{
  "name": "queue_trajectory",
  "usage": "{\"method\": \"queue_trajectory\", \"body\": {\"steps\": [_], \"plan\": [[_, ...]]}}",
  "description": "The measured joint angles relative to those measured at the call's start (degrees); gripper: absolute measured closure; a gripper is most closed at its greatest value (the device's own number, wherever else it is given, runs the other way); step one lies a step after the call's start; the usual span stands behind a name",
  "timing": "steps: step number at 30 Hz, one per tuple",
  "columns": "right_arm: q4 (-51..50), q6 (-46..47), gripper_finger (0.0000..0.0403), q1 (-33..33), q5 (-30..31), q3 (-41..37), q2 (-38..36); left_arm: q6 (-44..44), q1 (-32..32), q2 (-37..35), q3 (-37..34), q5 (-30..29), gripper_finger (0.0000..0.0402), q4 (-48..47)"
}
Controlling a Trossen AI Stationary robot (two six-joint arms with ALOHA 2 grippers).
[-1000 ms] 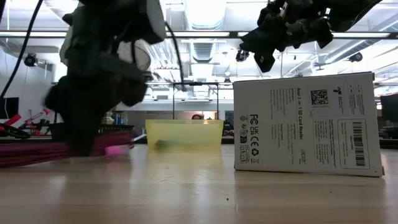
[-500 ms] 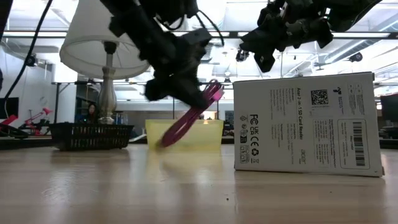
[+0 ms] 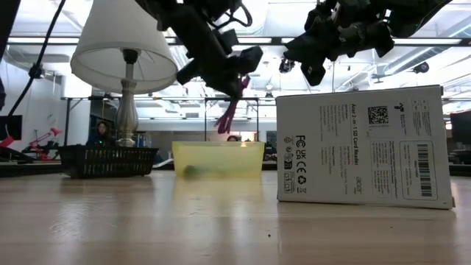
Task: Pick and place items into bin
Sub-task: Put the pink charger cable into the yellow bin, then put the white charger adapter into the black bin
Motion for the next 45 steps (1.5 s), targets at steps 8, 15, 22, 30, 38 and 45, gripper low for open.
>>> {"method": "queue_trajectory", "body": {"steps": [8, 15, 22, 30, 38, 45], "plan": [[-0.06, -0.11, 0.0326, 0.0, 0.0, 0.0, 0.0, -0.33, 5.14, 0.0, -1.71, -0.35, 0.0375, -0.49], [-0.1, -0.3, 0.0326, 0.0, 0.0, 0.0, 0.0, 0.03, 6.56, 0.0, -1.44, 3.57, 0.0288, -0.09], [-0.1, -0.47, 0.0326, 0.0, 0.0, 0.0, 0.0, 2.01, 6.45, -1.15, -1.41, 24.32, 0.0222, -0.94], [-0.38, -0.66, 0.0326, 0.02, -0.01, -0.02, 0.0, -3.98, 3.03, -6.51, -1.41, 69.0, 0.0218, -13.94], [-2.39, -3.3, 0.0326, 0.01, -0.02, -0.02, 0.0, -2.68, -9.03, -14.09, -1.41, 72.4, 0.0217, -34.68], [-2.92, -3.67, 0.0326, -0.02, 0.09, -0.02, 0.0, 6.7, -21.92, -16.72, -1.78, 64.59, 0.0217, -47.67]]}}
